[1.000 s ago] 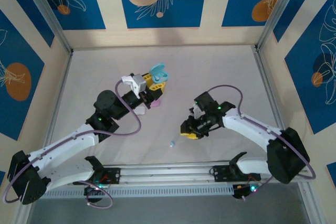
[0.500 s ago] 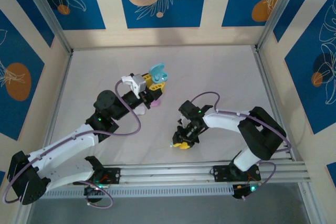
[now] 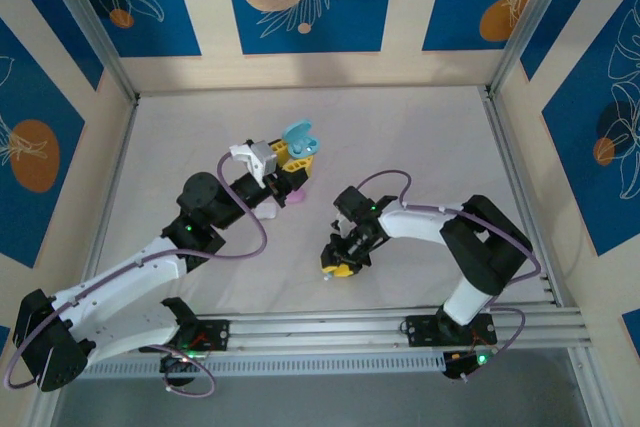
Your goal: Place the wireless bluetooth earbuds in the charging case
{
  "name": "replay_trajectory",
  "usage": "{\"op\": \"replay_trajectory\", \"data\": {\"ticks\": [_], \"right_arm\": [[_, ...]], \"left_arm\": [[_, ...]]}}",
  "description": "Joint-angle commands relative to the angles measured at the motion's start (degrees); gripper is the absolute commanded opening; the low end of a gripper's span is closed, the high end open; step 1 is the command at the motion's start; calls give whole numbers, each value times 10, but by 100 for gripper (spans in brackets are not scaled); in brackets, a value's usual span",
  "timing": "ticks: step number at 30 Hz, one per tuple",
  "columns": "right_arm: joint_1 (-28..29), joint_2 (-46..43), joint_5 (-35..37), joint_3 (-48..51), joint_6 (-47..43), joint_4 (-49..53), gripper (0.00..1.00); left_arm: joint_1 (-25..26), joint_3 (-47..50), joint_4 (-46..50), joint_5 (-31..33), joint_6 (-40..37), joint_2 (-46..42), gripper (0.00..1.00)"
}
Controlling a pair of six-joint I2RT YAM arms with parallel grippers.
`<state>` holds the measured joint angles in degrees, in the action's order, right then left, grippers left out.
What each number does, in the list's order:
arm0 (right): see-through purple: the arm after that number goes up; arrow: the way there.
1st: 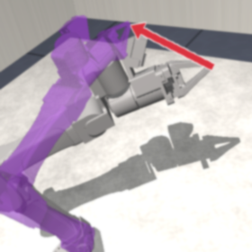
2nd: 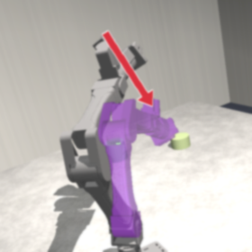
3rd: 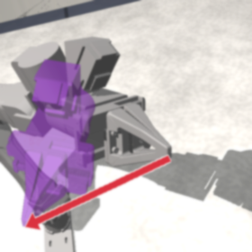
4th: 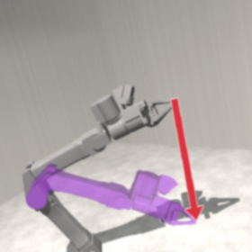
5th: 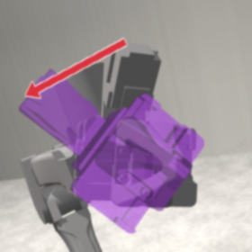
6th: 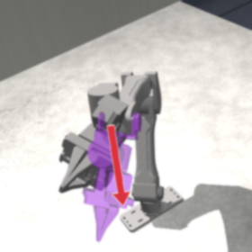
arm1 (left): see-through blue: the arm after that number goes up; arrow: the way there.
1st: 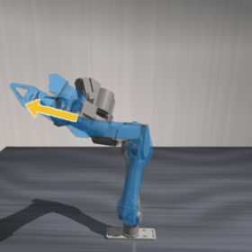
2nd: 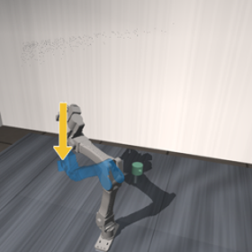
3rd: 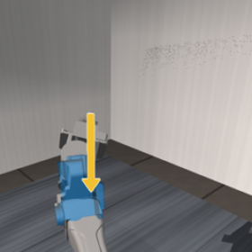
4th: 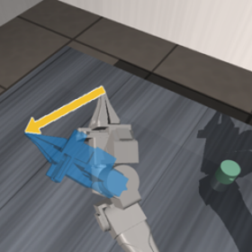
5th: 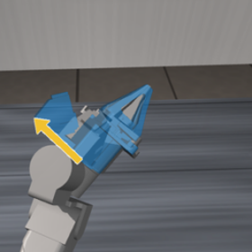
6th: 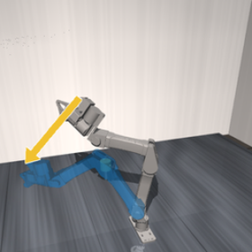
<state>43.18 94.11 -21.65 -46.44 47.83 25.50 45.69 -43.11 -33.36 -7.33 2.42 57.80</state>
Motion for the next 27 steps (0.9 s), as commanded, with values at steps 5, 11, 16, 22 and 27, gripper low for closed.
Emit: {"op": "replay_trajectory", "data": {"ticks": [5,11,16,22,27], "right_arm": [[9,27,14,-25,-11,12,35],[21,42,25,-36,-17,22,35],[26,53,13,-43,-20,7,32],[31,56,7,-50,-26,3,31],[32,61,11,-52,-27,6,28]], "left_arm": [[7,0,-2,10,-8,-14,22],[8,0,-2,10,-7,-13,22],[7,0,-2,11,-5,-14,23],[7,2,1,15,-5,-16,23],[7,1,-2,14,-4,-15,23]]}}
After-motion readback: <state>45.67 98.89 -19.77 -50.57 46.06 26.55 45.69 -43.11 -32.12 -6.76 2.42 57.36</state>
